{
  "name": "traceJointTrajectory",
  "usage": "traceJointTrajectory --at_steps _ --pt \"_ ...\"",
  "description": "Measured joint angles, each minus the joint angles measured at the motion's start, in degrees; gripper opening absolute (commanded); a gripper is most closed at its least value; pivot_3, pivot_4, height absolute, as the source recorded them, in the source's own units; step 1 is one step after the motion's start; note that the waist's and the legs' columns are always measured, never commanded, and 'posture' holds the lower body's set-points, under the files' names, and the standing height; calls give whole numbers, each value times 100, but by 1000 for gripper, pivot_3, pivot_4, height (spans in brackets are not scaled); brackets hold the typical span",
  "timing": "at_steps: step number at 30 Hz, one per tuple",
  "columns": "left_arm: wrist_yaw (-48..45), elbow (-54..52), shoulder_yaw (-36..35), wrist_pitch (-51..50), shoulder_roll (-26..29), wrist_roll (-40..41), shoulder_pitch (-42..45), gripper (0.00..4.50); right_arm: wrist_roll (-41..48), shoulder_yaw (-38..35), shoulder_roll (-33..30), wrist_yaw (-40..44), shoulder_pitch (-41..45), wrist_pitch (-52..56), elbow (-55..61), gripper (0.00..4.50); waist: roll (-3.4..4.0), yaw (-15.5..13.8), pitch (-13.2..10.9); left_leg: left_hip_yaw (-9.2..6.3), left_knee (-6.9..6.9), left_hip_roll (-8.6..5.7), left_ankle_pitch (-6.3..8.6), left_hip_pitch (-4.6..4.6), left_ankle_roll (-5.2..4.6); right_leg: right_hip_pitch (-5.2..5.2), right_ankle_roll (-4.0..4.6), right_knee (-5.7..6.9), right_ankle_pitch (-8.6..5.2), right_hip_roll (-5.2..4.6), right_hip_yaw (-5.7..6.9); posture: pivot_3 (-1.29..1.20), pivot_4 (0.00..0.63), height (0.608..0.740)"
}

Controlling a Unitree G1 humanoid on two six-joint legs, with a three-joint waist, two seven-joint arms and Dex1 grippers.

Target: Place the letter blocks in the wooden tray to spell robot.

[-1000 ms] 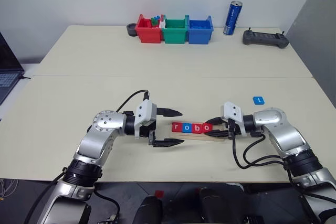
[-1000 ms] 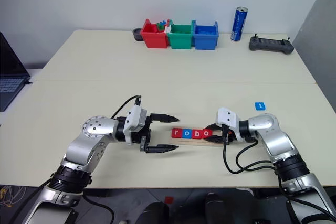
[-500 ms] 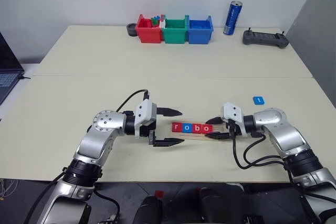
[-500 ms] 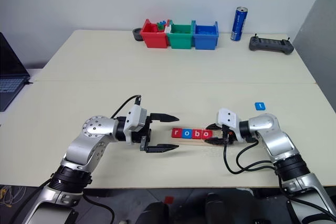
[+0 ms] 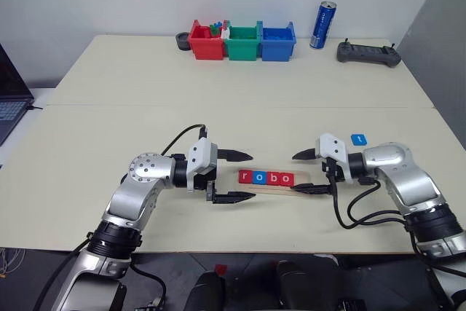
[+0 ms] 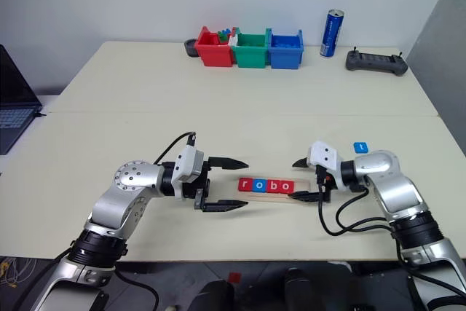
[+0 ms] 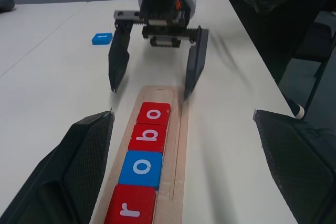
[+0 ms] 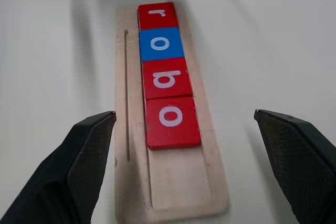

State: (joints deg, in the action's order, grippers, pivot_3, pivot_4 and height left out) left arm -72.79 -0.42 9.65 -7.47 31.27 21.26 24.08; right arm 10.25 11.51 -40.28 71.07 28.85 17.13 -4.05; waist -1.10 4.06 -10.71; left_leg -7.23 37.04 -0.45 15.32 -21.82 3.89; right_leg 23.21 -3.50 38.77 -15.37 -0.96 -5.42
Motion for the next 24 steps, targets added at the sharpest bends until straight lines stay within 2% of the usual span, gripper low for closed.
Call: traceJointTrajectory --at_steps 1,4,12,15,24 --pt "-8 3 0 6 0 0 12 4500 3 -42 -37 -6 -45 2 18 4487 0 -1 0 0 0 0 0 0 0 0 0 0 0 0 0 0 150 740" --pt "-29 6 0 19 -4 0 33 4500 25 -106 -91 -4 -161 32 46 3908 0 3 0 2 0 0 0 0 0 0 0 0 0 0 -2 0 150 740" --pt "-39 30 0 25 -12 -4 59 4500 57 -124 -93 -30 -296 9 99 981 0 3 0 1 0 0 0 0 0 0 0 0 0 0 -1 0 150 740" --pt "-44 30 0 25 -11 -4 74 4500 52 -121 -70 -41 -301 -21 99 24 0 3 0 2 0 0 0 0 0 0 0 0 0 0 -1 0 150 740" --pt "-45 28 0 24 -3 -4 73 4500 -237 110 37 -147 -455 -468 -22 24 0 4 0 3 0 0 0 1 0 0 0 1 0 1 -2 0 150 740"
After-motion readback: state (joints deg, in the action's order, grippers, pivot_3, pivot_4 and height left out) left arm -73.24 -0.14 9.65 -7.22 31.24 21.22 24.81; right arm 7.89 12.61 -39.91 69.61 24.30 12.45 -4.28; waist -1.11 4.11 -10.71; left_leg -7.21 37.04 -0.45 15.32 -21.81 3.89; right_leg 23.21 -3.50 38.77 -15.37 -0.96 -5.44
